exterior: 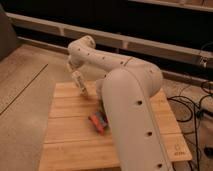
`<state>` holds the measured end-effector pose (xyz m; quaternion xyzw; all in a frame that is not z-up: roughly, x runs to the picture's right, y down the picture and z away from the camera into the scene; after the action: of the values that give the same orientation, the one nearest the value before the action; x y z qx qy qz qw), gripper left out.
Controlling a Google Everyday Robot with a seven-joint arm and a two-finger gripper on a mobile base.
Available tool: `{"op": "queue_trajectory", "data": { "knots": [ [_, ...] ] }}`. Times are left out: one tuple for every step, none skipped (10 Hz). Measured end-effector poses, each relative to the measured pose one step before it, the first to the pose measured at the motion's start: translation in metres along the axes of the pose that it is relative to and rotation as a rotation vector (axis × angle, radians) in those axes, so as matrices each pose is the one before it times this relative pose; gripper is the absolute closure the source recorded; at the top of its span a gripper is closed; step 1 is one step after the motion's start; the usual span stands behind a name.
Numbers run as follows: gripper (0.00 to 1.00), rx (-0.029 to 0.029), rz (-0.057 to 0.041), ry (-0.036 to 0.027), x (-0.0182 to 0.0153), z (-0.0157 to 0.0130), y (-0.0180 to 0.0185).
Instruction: Stand the bottle upright
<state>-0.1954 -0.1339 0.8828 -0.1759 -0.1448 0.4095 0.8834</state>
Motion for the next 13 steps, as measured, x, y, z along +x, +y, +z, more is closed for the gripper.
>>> {"op": "queue_trajectory", "data": {
  "knots": [
    [1.00, 0.00600, -0.06421, -0.04434, -0.00202, -0.00804, -0.00018],
    [1.00, -0.00309, -0.05808, -0.03887, 0.00295, -0.00562, 0.00155],
    [1.00, -0.00778, -0.03274, -0.02918, 0.00593, -0.00307, 0.00101],
    [1.00, -0.01021, -0.01970, -0.02626, 0.00810, -0.00165, 0.00110],
    [1.00, -0.00897, -0.00462, -0.01982, 0.00825, -0.00082, 0.00030],
    [1.00, -0.00484, 0.00551, -0.01619, 0.00781, -0.00091, -0.00164],
    [1.00, -0.00057, 0.01097, -0.01138, 0.00822, -0.00107, -0.00343],
    [1.00, 0.00439, 0.01135, -0.00692, 0.00577, -0.00179, -0.00478],
    [1.00, 0.00971, 0.01360, -0.00424, 0.00468, -0.00196, -0.00638],
    [1.00, 0.00828, 0.01649, 0.00247, 0.00251, -0.00048, -0.00389],
    [1.00, 0.01098, 0.01724, 0.00394, 0.00155, -0.00068, -0.00408],
    [1.00, 0.00789, 0.02109, 0.00177, 0.00066, -0.00044, -0.00217],
    [0.99, 0.00862, 0.03335, -0.00046, 0.00295, -0.00119, -0.00373]
  ]
}}
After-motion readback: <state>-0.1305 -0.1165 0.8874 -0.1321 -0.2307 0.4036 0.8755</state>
